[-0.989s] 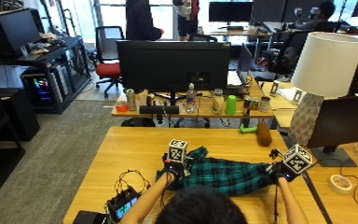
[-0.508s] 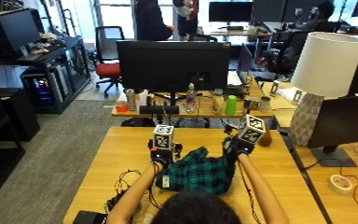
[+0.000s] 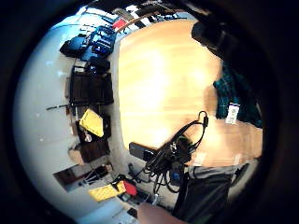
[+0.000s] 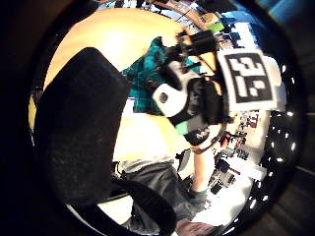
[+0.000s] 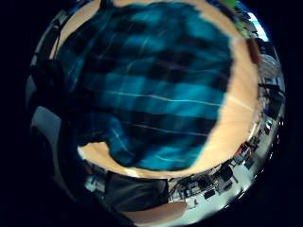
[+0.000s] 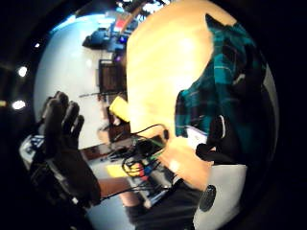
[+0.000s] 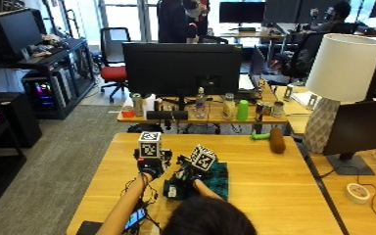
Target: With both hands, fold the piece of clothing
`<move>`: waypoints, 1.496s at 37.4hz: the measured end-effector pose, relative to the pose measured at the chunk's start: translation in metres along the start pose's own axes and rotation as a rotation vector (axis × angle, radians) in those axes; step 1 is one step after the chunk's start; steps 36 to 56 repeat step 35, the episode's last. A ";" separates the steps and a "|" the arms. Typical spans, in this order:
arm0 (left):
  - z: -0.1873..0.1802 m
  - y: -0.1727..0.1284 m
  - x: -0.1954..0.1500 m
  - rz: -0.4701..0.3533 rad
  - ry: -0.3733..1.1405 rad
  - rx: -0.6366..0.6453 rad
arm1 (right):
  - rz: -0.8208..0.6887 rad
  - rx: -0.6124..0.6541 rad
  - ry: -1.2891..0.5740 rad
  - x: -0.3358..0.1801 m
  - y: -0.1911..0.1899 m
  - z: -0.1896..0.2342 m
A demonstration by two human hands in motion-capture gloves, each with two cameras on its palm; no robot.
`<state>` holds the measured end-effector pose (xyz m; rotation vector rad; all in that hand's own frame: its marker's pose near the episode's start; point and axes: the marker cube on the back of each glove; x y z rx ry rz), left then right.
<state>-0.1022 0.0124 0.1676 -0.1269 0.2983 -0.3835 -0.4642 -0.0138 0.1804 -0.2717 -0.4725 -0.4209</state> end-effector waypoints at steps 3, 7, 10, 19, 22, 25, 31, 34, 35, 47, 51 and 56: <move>0.002 0.001 -0.009 -0.010 0.005 -0.010 | -0.052 -0.002 -0.120 -0.007 -0.008 0.015; 0.005 -0.001 -0.018 -0.013 0.024 -0.015 | -0.046 0.021 -0.326 -0.014 -0.008 0.002; 0.004 0.001 -0.022 -0.021 0.028 -0.012 | -0.032 0.053 -0.420 -0.017 -0.002 -0.019; -0.005 0.011 -0.019 -0.041 0.011 0.007 | -0.250 0.228 -0.418 -0.003 0.023 -0.116; -0.009 0.013 -0.016 -0.033 0.000 0.008 | -0.142 0.217 -0.411 0.023 0.008 -0.127; -0.011 0.013 -0.013 -0.040 -0.012 0.003 | -0.076 0.224 -0.396 0.047 -0.001 -0.141; -0.012 0.007 -0.001 -0.021 -0.019 -0.006 | -0.034 0.276 -0.375 0.083 0.004 -0.165; -0.009 0.002 0.007 0.009 -0.018 -0.010 | -0.064 0.312 -0.362 0.100 0.002 -0.170; -0.008 0.000 0.009 0.015 -0.018 -0.014 | -0.112 0.350 -0.346 0.103 0.001 -0.171; -0.008 0.000 0.009 0.015 -0.018 -0.014 | -0.112 0.350 -0.346 0.103 0.001 -0.171; -0.008 0.000 0.009 0.015 -0.018 -0.014 | -0.112 0.350 -0.346 0.103 0.001 -0.171; -0.008 0.000 0.009 0.015 -0.018 -0.014 | -0.112 0.350 -0.346 0.103 0.001 -0.171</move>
